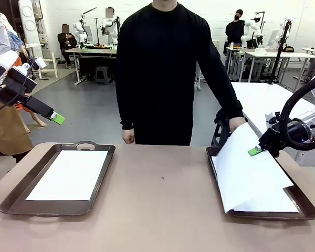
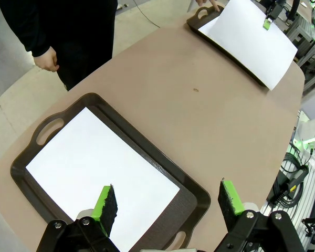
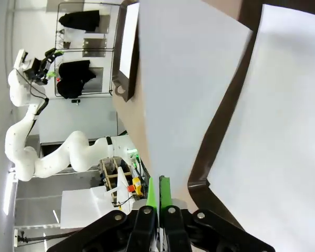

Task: Sort the A4 documents.
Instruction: Place the A4 Paper in the designated Handle tray.

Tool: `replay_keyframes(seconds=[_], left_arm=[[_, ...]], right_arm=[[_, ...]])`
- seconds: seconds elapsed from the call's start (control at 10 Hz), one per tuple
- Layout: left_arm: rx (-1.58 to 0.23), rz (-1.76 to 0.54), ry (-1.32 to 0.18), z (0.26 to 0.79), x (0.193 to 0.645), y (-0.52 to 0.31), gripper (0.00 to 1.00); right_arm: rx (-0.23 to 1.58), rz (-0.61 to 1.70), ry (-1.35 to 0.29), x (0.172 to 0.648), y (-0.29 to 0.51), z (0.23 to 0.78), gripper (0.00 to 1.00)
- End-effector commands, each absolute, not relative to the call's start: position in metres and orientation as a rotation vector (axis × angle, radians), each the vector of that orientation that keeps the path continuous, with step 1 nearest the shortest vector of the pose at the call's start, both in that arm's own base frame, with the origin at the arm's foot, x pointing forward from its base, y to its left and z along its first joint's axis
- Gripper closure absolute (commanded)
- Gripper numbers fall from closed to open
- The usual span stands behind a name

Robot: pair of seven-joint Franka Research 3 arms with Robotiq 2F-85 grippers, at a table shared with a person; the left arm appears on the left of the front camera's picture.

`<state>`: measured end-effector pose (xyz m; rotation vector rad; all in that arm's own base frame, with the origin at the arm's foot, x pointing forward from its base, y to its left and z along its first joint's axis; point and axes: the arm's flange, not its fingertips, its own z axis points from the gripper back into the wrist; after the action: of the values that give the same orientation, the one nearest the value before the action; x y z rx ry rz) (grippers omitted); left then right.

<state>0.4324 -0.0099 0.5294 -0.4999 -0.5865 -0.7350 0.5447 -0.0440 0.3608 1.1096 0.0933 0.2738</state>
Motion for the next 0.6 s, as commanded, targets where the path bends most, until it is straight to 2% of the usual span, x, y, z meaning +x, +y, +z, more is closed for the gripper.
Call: replay_keyframes(seconds=[0.0, 0.2, 0.5], left_arm=[[-0.498, -0.74, -0.587, 0.529, 0.432, -0.01, 0.0], [-0.498, -0.74, -0.587, 0.529, 0.432, -0.01, 0.0], [-0.498, -0.74, -0.587, 0.529, 0.432, -0.01, 0.0]], right_arm=[[1.018, 0.24, 0.138, 0.553, -0.042, 0.351, 0.99], [0.983, 0.217, 0.16, 0.552, -0.042, 0.333, 0.99], [0.795, 0.216, 0.114, 0.551, -0.045, 0.335, 0.99]])
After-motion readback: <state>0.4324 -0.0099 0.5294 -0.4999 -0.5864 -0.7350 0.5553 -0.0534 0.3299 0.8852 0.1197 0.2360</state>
